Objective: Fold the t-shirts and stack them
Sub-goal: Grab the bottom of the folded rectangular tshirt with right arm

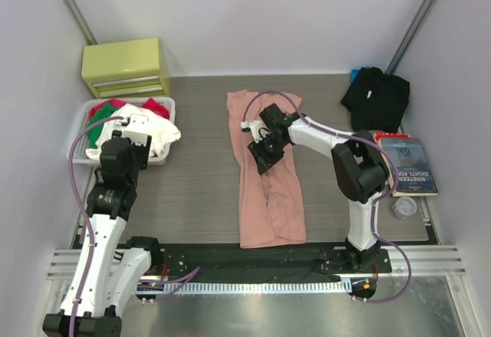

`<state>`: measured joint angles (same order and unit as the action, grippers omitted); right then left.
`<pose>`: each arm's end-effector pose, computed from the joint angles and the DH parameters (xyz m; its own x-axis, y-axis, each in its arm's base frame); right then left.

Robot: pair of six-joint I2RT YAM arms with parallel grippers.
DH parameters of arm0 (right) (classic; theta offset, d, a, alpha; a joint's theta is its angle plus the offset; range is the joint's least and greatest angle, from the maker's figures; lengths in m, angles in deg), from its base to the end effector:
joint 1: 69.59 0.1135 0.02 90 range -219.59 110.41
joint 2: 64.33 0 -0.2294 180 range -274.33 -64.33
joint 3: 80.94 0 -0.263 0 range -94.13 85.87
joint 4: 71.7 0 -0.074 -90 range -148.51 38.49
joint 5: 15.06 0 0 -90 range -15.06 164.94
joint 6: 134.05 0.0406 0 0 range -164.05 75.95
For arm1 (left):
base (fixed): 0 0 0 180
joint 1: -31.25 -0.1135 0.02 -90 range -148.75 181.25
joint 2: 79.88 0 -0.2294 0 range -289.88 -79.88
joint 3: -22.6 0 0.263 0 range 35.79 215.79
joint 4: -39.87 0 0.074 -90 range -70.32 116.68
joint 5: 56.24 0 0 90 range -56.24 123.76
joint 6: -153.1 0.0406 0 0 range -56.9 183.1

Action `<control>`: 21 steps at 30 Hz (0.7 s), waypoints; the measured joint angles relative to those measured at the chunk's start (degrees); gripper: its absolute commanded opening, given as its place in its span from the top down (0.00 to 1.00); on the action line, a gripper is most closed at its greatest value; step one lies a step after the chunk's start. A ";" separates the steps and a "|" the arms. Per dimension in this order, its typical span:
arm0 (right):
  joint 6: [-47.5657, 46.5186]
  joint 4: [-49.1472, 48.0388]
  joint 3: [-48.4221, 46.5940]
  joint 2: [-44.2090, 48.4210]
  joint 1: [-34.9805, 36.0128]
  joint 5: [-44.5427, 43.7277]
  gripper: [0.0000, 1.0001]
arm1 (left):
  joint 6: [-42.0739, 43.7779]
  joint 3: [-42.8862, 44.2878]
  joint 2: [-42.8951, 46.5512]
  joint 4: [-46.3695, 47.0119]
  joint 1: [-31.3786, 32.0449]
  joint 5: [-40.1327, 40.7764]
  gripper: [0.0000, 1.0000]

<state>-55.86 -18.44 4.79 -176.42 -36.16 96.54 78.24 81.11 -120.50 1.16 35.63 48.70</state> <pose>0.3197 0.2289 0.1399 -0.6475 -0.6555 -0.3887 -0.7605 0.5885 0.2745 0.2022 -0.0050 0.3034 -0.3856 0.2826 -0.8783 -0.0681 0.9406 0.3326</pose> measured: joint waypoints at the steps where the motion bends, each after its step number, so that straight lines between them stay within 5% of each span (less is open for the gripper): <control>1: 0.00 -0.02 -0.74 -0.98 -0.31 -0.07 0.57 | 0.00 0.00 0.00 -0.02 -0.09 -0.02 0.49; 11: 0.39 -1.09 -9.81 -7.72 -0.98 0.02 0.57 | 0.07 0.00 0.02 -0.04 -0.46 -0.55 0.49; 15: 0.63 -1.36 -11.65 -8.35 -1.01 -0.09 0.70 | 0.07 0.00 0.02 -0.04 -0.74 -0.61 0.51; 21: 1.38 -1.57 -12.09 -9.81 -1.07 -0.22 0.57 | 0.11 0.00 0.02 -0.09 -0.87 -0.68 0.52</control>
<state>-54.49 -20.01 -7.30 -186.24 -37.23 96.33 78.35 81.11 -120.48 1.07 34.76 48.02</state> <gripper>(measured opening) 0.334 0.486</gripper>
